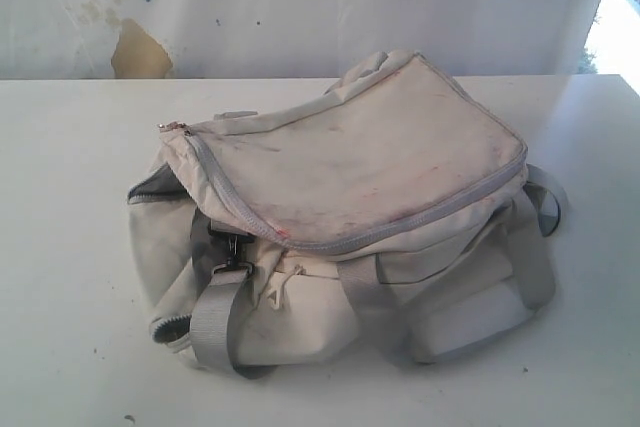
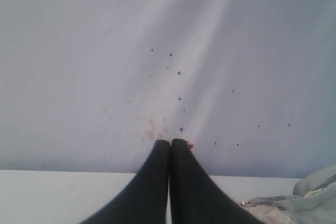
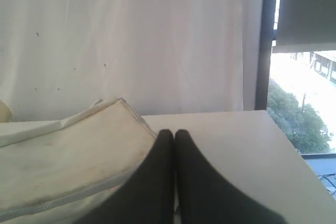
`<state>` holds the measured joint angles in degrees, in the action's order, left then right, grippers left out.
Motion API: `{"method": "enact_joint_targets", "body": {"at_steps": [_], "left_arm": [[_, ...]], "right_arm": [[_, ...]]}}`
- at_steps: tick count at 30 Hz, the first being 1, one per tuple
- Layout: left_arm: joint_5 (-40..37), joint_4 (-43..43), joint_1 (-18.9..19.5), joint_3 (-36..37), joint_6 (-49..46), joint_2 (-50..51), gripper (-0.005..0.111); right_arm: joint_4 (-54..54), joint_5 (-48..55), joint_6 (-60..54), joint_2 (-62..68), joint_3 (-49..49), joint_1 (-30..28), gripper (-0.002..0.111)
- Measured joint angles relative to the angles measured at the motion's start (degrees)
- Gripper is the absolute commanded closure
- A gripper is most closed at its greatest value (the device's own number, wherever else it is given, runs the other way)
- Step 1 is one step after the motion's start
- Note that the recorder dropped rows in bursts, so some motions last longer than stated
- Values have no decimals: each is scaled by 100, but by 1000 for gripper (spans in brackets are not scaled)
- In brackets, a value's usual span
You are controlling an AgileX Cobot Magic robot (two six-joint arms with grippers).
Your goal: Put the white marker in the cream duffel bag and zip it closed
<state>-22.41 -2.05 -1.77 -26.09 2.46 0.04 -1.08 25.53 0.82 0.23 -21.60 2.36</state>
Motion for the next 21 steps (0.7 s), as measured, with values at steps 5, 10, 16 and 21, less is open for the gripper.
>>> {"method": "enact_joint_targets", "body": {"at_steps": [5,10,16,21], "left_arm": [[375,0,0,750,21,10,107],[977,0,0,1486,32,10,107],[1606,0,0,2290,32,17,107],[1670,0,0,2578,32,17,107]], "right_arm": [[2,-800,-82,0,573,0,108],[37,-1396,-397,0,1203,0,108],[72,-1965,-513,0,1940,0,108],[108,-1956,-624,0,2128,0,108]]}}
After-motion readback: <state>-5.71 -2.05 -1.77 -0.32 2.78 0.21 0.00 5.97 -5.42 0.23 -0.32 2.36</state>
